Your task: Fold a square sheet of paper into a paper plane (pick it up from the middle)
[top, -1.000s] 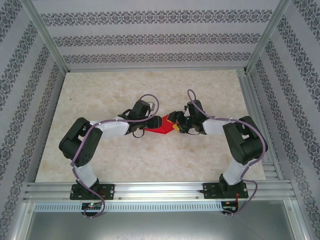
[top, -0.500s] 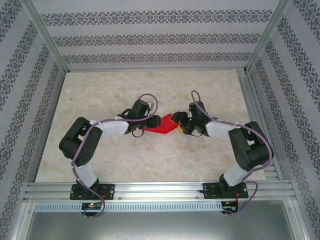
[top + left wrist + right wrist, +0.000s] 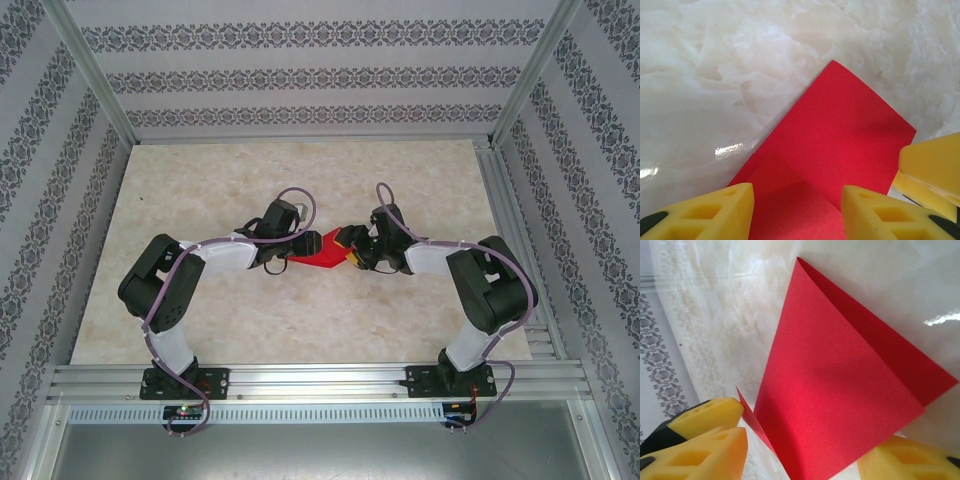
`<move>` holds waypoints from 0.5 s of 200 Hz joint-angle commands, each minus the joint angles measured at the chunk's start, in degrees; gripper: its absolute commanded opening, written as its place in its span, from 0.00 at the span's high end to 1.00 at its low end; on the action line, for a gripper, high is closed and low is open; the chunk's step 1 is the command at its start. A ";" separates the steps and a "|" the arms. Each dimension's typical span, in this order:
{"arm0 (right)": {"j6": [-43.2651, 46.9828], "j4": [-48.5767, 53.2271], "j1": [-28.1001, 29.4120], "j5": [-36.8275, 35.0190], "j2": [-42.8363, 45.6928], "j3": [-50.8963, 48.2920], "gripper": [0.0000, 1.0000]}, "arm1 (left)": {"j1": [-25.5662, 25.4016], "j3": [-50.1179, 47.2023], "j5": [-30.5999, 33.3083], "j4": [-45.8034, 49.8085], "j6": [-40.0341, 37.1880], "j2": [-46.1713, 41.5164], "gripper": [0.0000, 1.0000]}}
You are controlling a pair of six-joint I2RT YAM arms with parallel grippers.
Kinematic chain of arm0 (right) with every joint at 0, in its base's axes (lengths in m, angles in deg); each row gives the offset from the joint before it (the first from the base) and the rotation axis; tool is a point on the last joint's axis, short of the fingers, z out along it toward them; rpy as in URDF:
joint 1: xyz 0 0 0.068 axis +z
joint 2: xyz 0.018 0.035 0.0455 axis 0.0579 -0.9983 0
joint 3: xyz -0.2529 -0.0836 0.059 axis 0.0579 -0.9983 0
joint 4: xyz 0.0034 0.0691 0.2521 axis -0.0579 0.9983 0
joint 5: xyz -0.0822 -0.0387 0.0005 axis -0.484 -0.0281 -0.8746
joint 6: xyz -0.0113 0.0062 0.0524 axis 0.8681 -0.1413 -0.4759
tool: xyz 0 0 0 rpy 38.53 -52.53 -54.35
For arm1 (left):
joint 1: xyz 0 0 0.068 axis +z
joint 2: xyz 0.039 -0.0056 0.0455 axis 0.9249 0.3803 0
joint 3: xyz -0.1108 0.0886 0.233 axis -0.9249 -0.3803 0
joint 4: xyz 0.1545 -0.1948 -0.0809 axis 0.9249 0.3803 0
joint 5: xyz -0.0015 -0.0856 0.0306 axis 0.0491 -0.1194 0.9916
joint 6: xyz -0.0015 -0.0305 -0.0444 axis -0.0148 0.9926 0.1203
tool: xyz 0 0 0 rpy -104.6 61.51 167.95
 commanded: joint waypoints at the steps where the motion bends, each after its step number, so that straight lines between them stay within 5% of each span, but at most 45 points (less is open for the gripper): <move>1: -3.11 -6.75 1.02 1.51 -1.05 -0.97 0.45 | 0.92 -0.38 0.23 -1.87 0.56 0.66 0.50; 42: -6.20 -12.30 1.99 2.38 -3.56 -1.27 0.60 | 1.41 -0.55 -0.03 -1.62 0.35 -0.40 0.50; 100: -4.76 -8.02 0.90 1.87 -2.86 -1.04 0.96 | 1.85 -2.68 -1.29 -0.51 -3.38 -5.98 0.45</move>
